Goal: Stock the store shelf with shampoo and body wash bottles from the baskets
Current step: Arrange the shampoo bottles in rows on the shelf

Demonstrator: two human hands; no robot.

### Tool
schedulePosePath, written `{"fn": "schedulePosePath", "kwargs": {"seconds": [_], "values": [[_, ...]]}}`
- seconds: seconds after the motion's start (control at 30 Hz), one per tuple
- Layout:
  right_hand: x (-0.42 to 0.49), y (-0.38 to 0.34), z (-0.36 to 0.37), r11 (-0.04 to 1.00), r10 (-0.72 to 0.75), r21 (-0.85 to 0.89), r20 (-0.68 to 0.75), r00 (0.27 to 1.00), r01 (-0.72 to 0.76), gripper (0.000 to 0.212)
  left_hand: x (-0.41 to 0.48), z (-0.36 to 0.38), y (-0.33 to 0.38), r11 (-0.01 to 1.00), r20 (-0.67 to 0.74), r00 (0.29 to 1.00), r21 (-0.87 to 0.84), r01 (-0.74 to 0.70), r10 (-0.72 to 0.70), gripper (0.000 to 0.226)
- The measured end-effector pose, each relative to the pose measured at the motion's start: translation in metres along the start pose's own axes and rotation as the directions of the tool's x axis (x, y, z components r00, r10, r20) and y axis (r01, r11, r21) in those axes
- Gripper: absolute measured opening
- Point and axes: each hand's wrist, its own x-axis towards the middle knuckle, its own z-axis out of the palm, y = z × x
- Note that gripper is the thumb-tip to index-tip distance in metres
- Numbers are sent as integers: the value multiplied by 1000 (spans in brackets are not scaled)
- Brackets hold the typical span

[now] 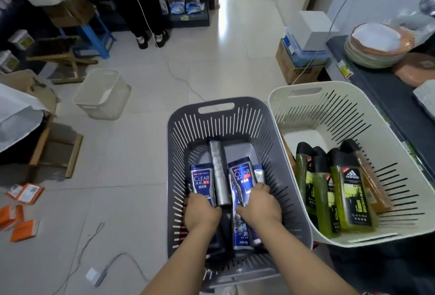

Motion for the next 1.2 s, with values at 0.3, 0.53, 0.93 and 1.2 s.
{"fn": "schedulePosePath", "kwargs": {"seconds": [0.3,0.53,0.93,1.2], "values": [[-31,-1,-61,916,-13,384,-252,968,112,64,-32,-55,32,967,-198,959,-115,-227,201,67],[-95,13,-128,842,-51,444,-500,865,306,64,-116,-128,71,853,-418,820,-169,-493,391,63],[-270,213,-201,837,260,485,-758,598,251,69,-333,-84,131,419,-447,489,-253,-872,749,78],[-392,352,-206,800,524,583,-793,311,137,68,-480,0,174,160,-324,276,-343,-926,905,87]]}}
